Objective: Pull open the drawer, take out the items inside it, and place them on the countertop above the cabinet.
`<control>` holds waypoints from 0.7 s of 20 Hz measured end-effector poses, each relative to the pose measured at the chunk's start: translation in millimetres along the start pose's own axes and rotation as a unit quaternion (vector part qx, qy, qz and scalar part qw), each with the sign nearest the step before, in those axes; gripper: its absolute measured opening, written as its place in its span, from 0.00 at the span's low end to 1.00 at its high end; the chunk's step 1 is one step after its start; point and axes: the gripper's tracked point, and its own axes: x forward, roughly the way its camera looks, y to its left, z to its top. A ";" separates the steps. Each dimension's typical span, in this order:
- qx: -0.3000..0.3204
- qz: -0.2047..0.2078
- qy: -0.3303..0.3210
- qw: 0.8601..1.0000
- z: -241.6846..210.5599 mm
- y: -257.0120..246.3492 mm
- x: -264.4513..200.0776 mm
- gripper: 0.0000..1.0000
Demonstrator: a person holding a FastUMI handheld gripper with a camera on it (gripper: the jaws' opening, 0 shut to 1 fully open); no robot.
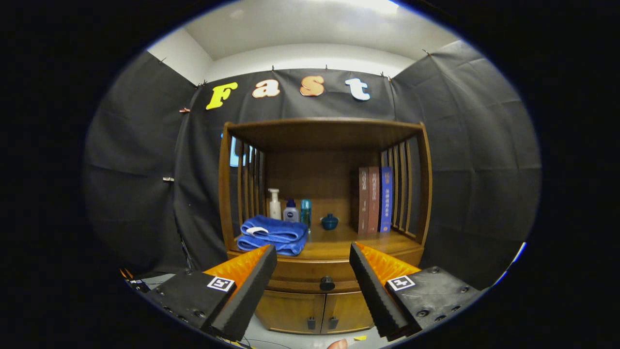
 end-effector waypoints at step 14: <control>-0.002 -0.008 0.102 0.995 -190.1 -39.2 116.3 0.99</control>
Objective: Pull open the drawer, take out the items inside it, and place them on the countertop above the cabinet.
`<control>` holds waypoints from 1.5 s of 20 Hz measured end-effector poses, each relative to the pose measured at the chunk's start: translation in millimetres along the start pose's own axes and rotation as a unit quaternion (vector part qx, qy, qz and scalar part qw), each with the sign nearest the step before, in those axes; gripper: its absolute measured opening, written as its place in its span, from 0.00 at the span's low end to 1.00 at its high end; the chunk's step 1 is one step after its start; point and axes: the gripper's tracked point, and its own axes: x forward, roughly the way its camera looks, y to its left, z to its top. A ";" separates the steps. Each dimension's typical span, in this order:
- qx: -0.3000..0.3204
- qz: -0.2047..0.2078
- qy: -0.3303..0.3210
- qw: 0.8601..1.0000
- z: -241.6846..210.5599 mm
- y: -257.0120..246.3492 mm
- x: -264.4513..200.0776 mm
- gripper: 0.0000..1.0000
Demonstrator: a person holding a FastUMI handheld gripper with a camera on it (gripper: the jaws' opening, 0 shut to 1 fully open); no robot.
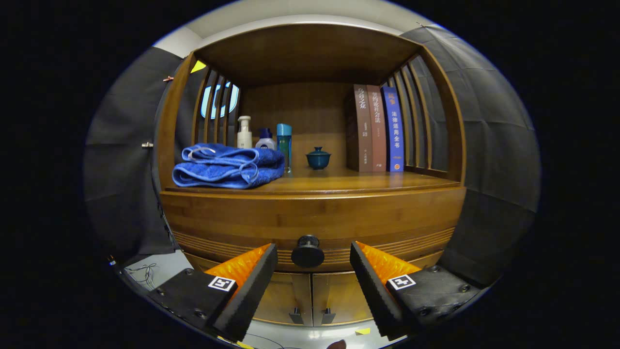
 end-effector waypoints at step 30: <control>0.013 -0.014 0.013 1.000 -28.2 -2.3 -104.8 0.25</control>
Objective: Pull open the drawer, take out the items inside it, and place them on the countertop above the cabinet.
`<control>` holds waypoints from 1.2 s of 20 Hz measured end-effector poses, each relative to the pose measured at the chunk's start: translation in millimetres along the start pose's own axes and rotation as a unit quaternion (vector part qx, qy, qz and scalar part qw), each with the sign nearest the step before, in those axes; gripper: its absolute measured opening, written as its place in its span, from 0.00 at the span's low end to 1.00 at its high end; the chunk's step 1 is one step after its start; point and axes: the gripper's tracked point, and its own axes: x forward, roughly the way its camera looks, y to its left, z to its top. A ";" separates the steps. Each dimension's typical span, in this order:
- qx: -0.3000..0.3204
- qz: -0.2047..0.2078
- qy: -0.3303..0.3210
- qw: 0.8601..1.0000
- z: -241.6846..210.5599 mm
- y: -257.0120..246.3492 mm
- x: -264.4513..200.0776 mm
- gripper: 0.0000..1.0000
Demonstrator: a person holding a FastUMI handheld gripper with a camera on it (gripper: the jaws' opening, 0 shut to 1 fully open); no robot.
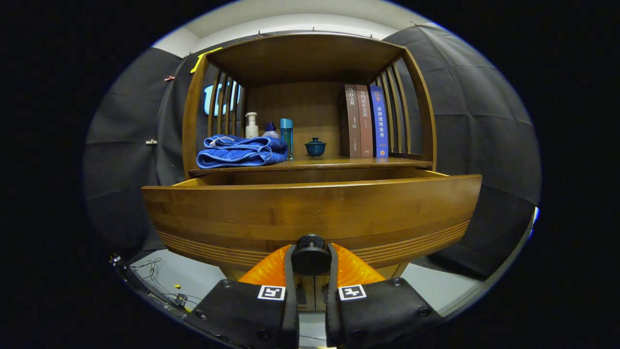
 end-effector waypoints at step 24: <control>-0.001 0.017 -0.016 1.000 -4.0 1.6 -48.3 0.55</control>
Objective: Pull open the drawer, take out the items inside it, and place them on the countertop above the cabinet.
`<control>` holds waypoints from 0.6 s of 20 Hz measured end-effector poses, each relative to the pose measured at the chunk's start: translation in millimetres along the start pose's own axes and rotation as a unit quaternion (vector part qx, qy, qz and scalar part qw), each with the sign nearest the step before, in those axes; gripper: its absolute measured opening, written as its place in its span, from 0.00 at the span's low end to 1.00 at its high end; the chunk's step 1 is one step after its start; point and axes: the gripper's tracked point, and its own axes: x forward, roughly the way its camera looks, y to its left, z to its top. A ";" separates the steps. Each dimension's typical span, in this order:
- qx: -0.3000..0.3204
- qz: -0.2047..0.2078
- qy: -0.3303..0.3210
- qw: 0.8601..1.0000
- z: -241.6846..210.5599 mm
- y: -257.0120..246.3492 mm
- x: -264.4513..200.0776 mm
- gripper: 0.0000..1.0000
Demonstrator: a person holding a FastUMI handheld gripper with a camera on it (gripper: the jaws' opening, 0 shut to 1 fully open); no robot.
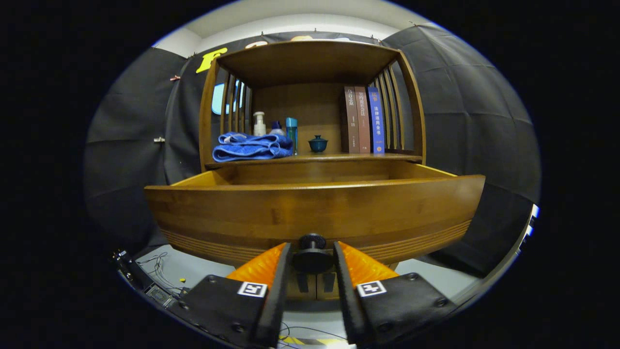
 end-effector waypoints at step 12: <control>-0.011 0.036 -0.009 0.999 48.0 16.0 -32.2 1.00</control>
